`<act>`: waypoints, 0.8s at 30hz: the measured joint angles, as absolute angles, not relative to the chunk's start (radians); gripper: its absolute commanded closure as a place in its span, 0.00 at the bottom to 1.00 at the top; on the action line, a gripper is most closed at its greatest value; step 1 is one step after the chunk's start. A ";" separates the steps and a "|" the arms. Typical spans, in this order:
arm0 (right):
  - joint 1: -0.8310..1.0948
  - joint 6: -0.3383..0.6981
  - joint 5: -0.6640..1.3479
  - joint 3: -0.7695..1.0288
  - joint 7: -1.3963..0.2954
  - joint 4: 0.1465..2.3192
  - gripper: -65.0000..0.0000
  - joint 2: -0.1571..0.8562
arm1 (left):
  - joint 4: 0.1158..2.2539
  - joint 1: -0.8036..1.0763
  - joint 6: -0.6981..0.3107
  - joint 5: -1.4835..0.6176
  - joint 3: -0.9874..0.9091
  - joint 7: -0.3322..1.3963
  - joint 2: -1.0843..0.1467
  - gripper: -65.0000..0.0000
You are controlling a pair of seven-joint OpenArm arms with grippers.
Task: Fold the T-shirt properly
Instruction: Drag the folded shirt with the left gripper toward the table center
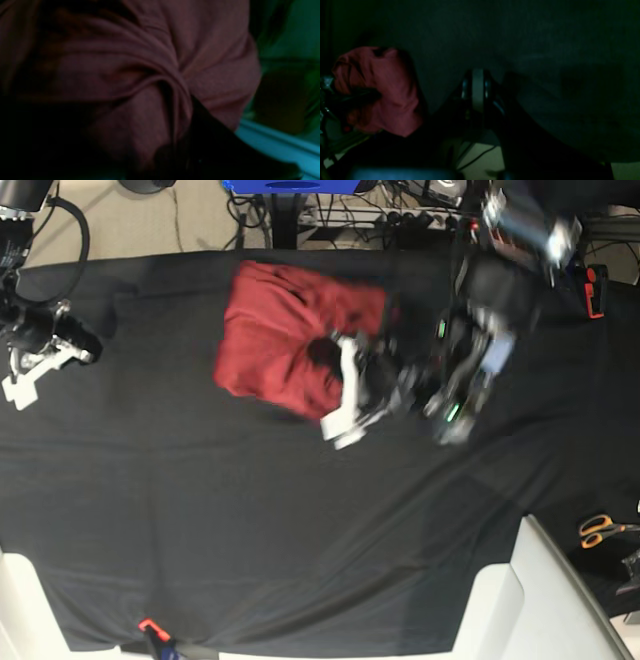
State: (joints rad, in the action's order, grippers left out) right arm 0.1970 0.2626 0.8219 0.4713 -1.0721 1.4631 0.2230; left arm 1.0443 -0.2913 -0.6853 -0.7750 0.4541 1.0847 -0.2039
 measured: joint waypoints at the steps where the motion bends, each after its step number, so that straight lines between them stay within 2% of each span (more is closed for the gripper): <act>1: 0.198 0.263 0.823 0.471 -1.073 1.463 1.00 0.223 | 1.045 -0.331 -0.688 -0.775 0.508 1.100 -0.207 1.00; 7: 0.197 0.263 0.824 0.471 -1.072 1.463 1.00 0.221 | 1.027 -0.501 -0.690 -0.768 0.803 1.096 -0.238 1.00; 12: 0.197 0.263 0.823 0.471 -1.073 1.463 1.00 0.215 | 0.990 -0.607 -0.689 -0.563 0.985 1.106 -0.169 1.00; 18: 0.197 0.263 0.823 0.471 -1.072 1.463 1.00 0.215 | 0.990 -0.596 -0.693 -0.308 1.013 1.034 -0.047 1.00; 24: 0.198 0.263 0.822 0.477 -1.073 1.463 1.00 0.216 | 0.911 -0.598 -0.693 -0.168 1.005 0.998 0.028 1.00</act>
State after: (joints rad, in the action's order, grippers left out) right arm 0.1982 0.2630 0.8219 0.4767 -1.0725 1.4628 0.2157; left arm 0.9108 -0.5976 -0.6930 -0.1680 1.0050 0.9981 0.0284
